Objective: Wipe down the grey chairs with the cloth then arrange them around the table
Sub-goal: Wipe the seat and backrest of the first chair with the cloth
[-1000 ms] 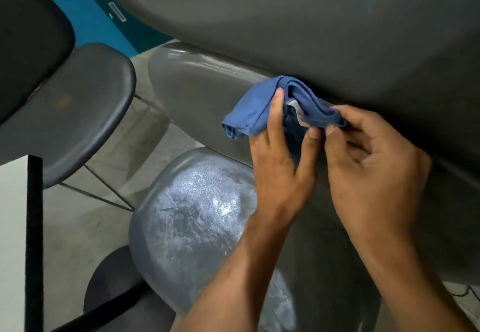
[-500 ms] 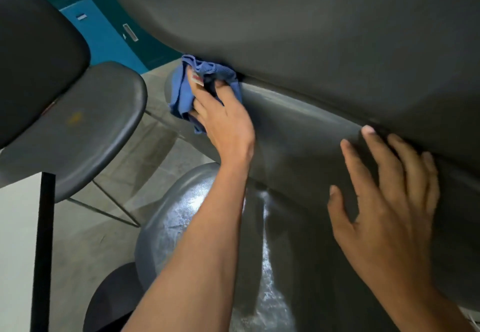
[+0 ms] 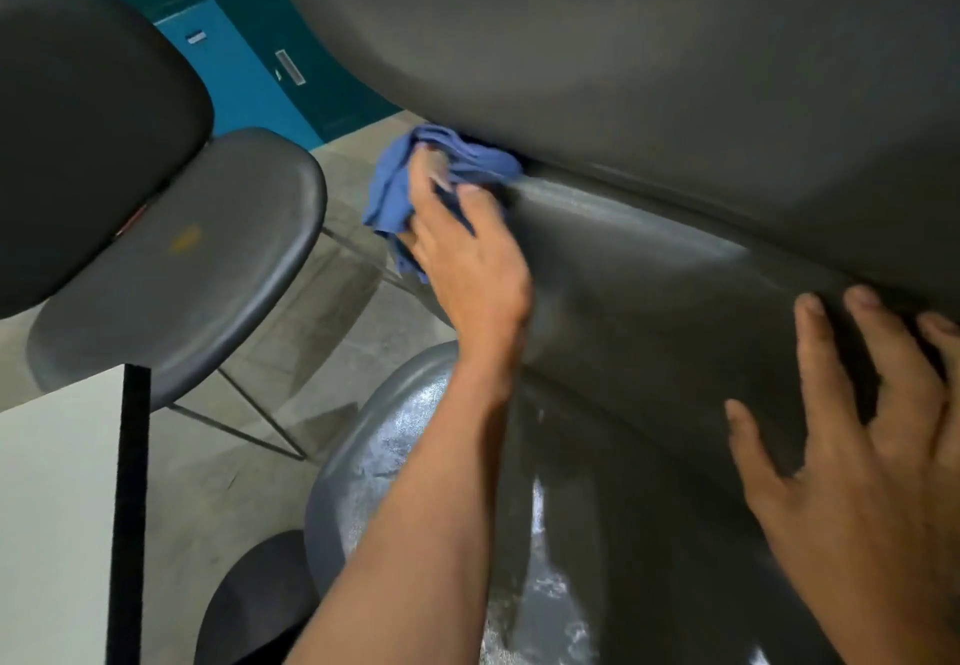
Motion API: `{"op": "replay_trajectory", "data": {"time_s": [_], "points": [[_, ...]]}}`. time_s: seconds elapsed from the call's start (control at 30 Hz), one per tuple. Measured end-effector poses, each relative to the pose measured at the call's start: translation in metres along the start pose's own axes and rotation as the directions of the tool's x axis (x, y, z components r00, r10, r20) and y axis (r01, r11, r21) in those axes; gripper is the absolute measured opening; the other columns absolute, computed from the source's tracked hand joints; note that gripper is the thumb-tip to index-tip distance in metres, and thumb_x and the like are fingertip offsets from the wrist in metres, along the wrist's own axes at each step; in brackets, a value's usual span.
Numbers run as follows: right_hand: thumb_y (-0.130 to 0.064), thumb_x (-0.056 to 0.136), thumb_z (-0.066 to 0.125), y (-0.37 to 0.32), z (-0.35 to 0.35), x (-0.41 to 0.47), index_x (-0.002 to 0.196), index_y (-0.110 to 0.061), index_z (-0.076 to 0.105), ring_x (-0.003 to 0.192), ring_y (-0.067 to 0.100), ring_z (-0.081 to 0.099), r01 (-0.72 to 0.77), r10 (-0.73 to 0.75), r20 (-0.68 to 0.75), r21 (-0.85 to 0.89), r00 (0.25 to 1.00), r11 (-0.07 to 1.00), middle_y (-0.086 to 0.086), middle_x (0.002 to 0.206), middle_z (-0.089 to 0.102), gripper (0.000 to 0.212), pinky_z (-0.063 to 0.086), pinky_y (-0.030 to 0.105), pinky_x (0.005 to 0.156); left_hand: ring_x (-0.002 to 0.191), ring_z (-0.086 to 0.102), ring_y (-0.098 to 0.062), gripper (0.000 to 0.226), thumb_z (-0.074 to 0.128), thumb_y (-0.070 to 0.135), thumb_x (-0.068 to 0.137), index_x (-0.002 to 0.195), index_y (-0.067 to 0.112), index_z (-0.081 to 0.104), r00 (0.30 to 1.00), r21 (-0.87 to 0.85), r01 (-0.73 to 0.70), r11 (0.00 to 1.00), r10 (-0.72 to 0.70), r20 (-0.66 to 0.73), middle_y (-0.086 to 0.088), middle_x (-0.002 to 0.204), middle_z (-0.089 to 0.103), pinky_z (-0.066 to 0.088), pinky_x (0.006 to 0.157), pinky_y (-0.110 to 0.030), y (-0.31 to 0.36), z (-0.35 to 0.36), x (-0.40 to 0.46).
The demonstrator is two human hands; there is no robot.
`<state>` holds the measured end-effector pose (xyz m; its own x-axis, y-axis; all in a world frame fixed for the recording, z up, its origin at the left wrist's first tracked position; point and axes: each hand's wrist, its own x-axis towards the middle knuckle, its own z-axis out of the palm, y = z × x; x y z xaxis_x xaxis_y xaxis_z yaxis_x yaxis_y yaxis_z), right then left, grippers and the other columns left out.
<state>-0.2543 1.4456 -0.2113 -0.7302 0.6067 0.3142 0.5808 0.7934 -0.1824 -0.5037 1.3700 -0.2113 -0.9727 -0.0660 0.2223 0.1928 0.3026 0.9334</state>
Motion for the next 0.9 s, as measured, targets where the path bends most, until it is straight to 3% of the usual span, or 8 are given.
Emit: {"op": "replay_trajectory", "data": {"time_s": [0.1,0.2,0.33,0.43,0.57,0.63,0.73,0.9], "points": [[-0.049,0.099,0.046,0.0,0.006,0.0,0.162,-0.027,0.012,0.147,0.049,0.024,-0.015,0.015,-0.001,-0.006,1.0,1.0,0.012,0.164,0.015,0.075,0.028,0.073,0.108,0.147,0.027,-0.014,0.05,0.034,0.026,0.111,0.16,0.021,0.028,0.985,-0.07,0.155,0.985,-0.159,-0.068,-0.004,0.161,0.034,0.02,0.095,-0.012,-0.014,0.004,0.025],[-0.047,0.101,0.049,0.003,0.013,0.0,0.162,-0.031,0.012,0.144,0.051,0.031,-0.02,0.022,-0.04,0.057,0.999,0.998,0.01,0.164,0.016,0.073,0.032,0.074,0.106,0.152,0.024,-0.018,0.052,0.029,0.035,0.112,0.162,0.023,0.02,0.956,-0.135,0.243,0.961,-0.261,-0.137,-0.002,0.167,0.027,0.019,0.11,-0.02,-0.034,0.01,0.026],[-0.042,0.102,0.051,0.01,0.021,-0.001,0.163,-0.028,0.015,0.142,0.052,0.034,0.006,-0.003,-0.044,0.069,0.999,0.998,0.011,0.165,0.019,0.072,0.034,0.075,0.103,0.145,0.036,-0.021,0.05,0.025,0.033,0.113,0.16,0.015,0.021,0.828,-0.285,0.491,0.823,-0.543,-0.14,-0.009,0.162,0.032,0.025,0.105,-0.015,-0.086,0.015,0.017],[-0.039,0.102,0.052,0.011,0.025,0.0,0.162,-0.029,0.016,0.138,0.053,0.039,0.001,0.004,-0.071,0.069,0.997,0.998,0.007,0.163,0.018,0.071,0.036,0.076,0.1,0.127,0.052,-0.028,0.049,0.029,0.039,0.111,0.155,0.017,0.03,0.708,-0.376,0.632,0.678,-0.702,-0.075,-0.009,0.147,0.048,0.039,0.114,-0.04,-0.114,0.02,-0.004],[-0.03,0.1,0.057,0.01,0.026,0.002,0.161,-0.023,0.024,0.135,0.053,0.04,0.037,-0.032,-0.149,0.031,0.988,0.999,0.008,0.157,0.021,0.069,0.038,0.076,0.098,0.115,0.06,-0.028,0.04,0.034,0.039,0.109,0.146,0.025,0.037,0.567,-0.434,0.737,0.518,-0.824,-0.021,-0.009,0.135,0.057,0.051,0.104,-0.047,-0.109,0.026,-0.015],[-0.027,0.098,0.061,0.009,0.027,0.004,0.159,-0.019,0.031,0.137,0.047,0.034,0.045,-0.044,-0.199,-0.001,0.979,0.999,0.01,0.155,0.026,0.068,0.038,0.075,0.097,0.109,0.061,-0.026,0.035,0.039,0.033,0.108,0.142,0.022,0.039,0.59,-0.459,0.704,0.542,-0.806,-0.048,-0.009,0.132,0.059,0.051,0.103,-0.044,-0.091,0.028,-0.014],[-0.023,0.094,0.065,0.007,0.029,0.006,0.155,-0.016,0.04,0.138,0.04,0.029,0.054,-0.065,-0.256,-0.05,0.964,0.997,0.012,0.151,0.034,0.066,0.035,0.074,0.101,0.127,0.049,-0.011,0.052,0.038,0.028,0.11,0.159,0.024,0.022,0.756,-0.392,0.58,0.715,-0.651,-0.069,0.004,0.157,0.04,0.038,0.105,-0.022,-0.047,0.034,-0.035],[-0.021,0.091,0.068,0.01,0.031,0.003,0.154,-0.019,0.042,0.141,0.035,0.028,0.052,-0.094,-0.301,-0.143,0.949,0.988,0.008,0.152,0.037,0.068,0.008,0.052,0.122,0.137,0.037,0.013,0.046,0.034,0.035,0.112,0.155,0.042,0.021,0.939,-0.213,0.345,0.914,-0.339,0.062,0.03,0.152,0.034,0.031,0.112,-0.014,-0.029,0.033,-0.107]]}}
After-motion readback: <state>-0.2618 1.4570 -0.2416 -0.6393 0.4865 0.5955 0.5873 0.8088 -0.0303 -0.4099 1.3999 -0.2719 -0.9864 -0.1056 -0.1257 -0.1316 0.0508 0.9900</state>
